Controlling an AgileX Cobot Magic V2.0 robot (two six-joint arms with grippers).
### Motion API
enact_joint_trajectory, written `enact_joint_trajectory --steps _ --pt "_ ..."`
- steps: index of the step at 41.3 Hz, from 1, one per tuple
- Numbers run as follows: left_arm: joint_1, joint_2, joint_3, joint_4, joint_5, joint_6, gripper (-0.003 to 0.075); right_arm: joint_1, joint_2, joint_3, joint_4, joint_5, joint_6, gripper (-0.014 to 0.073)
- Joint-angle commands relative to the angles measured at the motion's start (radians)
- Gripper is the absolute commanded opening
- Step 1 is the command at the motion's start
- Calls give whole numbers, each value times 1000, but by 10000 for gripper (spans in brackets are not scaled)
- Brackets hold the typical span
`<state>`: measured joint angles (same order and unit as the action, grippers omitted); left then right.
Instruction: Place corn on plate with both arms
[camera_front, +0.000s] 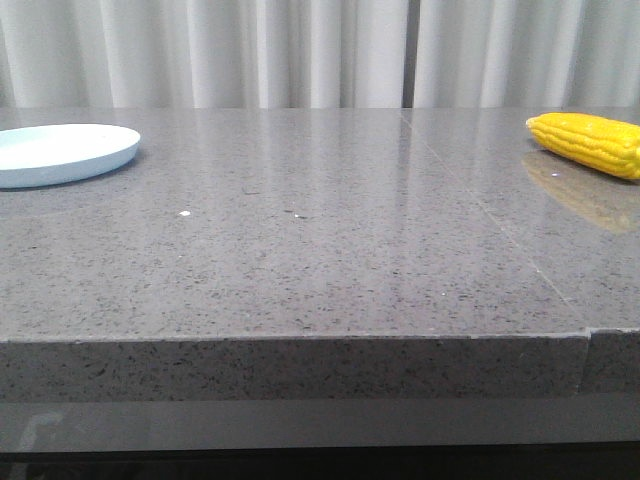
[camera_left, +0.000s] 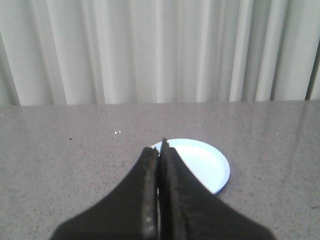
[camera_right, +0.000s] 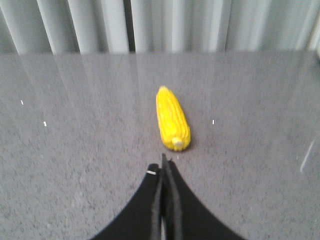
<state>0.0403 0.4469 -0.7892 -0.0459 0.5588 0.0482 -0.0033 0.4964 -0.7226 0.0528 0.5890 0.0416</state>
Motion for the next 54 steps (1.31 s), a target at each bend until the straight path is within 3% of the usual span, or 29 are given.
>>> enact_joint_trajectory --steps 1,16,19,22,28,31,42,54 --pt "2 47 -26 -10 -62 -3 -20 -5 64 -34 -8 -58 -10 -68" --pt "2 112 37 -11 -60 -3 -19 -5 185 -34 -8 -53 -10 -60" --pt "2 115 44 -11 -60 -3 8 -5 193 -34 -8 -54 -11 2" --pt "2 115 44 -11 -58 -3 122 -5 203 -34 -10 -54 -18 151" --pt "2 115 44 -11 -54 -3 452 -5 220 -34 -10 -54 -63 509" --pt "2 119 41 -11 -42 -3 533 -5 226 -34 -10 -54 -63 589" --pt "2 248 -33 -11 51 -3 533 -5 226 -34 -10 -75 -62 602" --pt "2 471 -120 -1 56 -3 533 -5 226 -34 -10 -72 -62 602"
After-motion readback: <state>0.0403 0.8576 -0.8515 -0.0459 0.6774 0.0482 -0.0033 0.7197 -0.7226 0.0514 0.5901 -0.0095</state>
